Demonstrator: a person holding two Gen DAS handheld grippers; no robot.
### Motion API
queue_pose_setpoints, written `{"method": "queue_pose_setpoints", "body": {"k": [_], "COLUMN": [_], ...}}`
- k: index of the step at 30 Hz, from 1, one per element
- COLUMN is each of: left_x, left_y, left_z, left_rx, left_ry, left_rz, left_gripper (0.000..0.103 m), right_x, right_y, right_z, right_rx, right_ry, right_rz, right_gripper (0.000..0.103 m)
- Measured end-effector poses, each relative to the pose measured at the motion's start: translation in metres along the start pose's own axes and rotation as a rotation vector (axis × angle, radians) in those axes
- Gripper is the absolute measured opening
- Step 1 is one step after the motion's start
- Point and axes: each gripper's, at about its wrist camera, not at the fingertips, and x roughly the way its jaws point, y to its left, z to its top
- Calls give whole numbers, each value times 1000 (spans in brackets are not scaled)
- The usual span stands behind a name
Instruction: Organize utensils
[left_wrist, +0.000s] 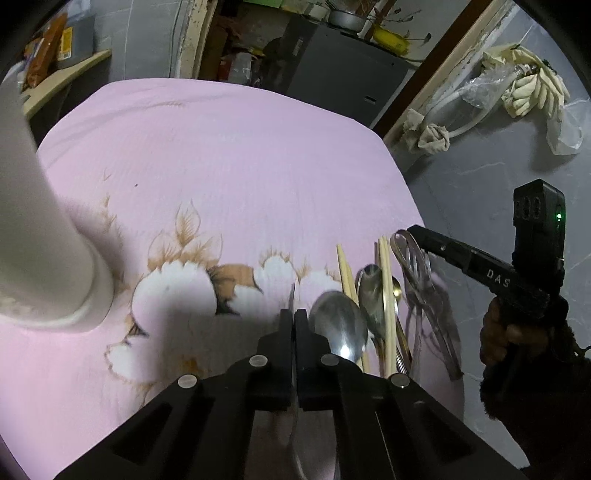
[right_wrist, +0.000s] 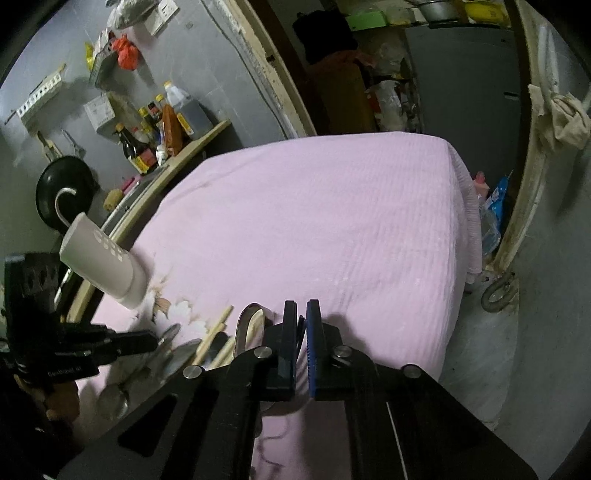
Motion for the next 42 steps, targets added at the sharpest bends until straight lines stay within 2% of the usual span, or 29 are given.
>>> {"method": "queue_pose_setpoints", "body": {"k": [5,10,12,19,25,28,31,33,36,42], "left_x": [1,4,6,11,15,18,21,19,-1,-36], "left_y": [3,1,4,7,-3,-16,-26,-22,-11,-4], "left_z": [-4,0,1,2,5,6,6,7,8,1], "left_rx": [12,71,76,69,165,239,244,199,93,36], "left_ry": [30,59,86,122,154,163,149,136,53,-78], "left_rz": [-9,46,41,-5,17,71,107,89,10,9], "left_gripper": [2,5,8,9,10,11,10,6,1,1], "right_x": [-10,-16,-17,-14,-10,-11,-18,-26,-41,-73], "right_y": [8,8,8,6,6,9,16,23,36,65], "right_z": [-4,-6,-5,-9,-10,-9,-7,-5,-3,-2], "right_rx": [0,11,15,18,16,10,-7,-22,-50,-79], "right_ry": [-20,-30,-29,-22,-13,-18,-36,-56,-84,-160], "right_rz": [-9,-20,-20,-25,-32,-48,-67,-82,-115,-185], "right_gripper": [4,4,4,4,4,4,4,3,3,2]}}
